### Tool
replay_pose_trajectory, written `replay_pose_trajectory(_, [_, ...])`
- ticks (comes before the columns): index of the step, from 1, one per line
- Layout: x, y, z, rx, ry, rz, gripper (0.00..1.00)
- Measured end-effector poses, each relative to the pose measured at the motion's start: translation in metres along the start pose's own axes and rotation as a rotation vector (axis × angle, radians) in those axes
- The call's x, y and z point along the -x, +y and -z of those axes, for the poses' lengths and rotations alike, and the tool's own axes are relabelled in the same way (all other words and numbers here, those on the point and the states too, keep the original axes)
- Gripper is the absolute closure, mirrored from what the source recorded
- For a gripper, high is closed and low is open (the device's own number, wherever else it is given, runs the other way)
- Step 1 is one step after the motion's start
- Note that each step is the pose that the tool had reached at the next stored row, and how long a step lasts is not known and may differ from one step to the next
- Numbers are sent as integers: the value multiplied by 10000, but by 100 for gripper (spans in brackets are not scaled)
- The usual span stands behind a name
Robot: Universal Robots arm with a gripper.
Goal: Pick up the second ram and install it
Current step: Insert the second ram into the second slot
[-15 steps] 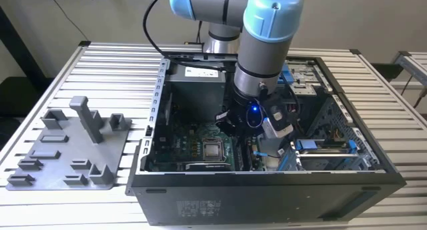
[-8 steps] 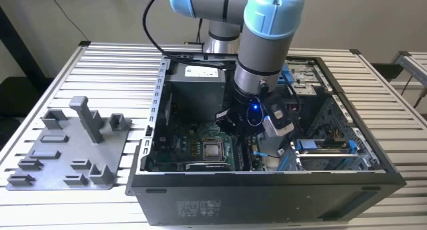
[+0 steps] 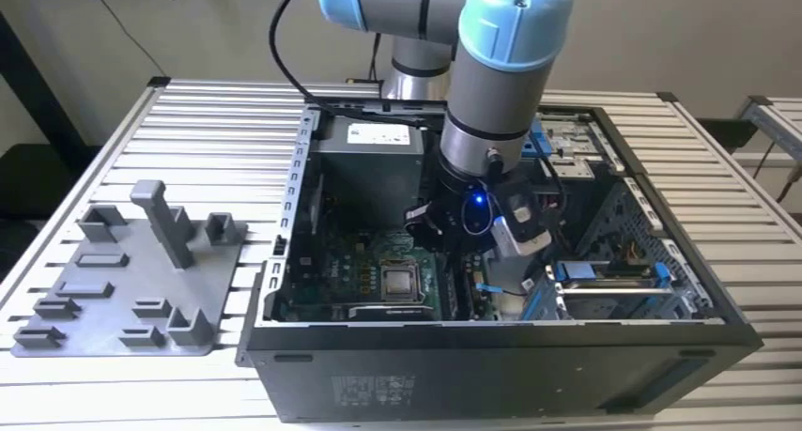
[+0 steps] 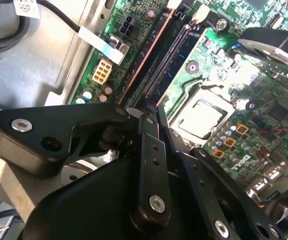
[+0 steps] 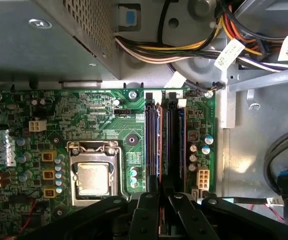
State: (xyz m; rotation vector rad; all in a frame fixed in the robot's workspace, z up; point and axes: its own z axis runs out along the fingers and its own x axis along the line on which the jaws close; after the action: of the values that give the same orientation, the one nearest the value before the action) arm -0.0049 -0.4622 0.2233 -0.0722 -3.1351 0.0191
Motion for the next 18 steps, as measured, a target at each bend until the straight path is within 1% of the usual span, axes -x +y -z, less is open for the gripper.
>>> replay_pose_trajectory(4, [0,0,-33,-4,1,-1,86])
replay_pose_trajectory(18, [-10,0,-69,-24,1,-2,86])
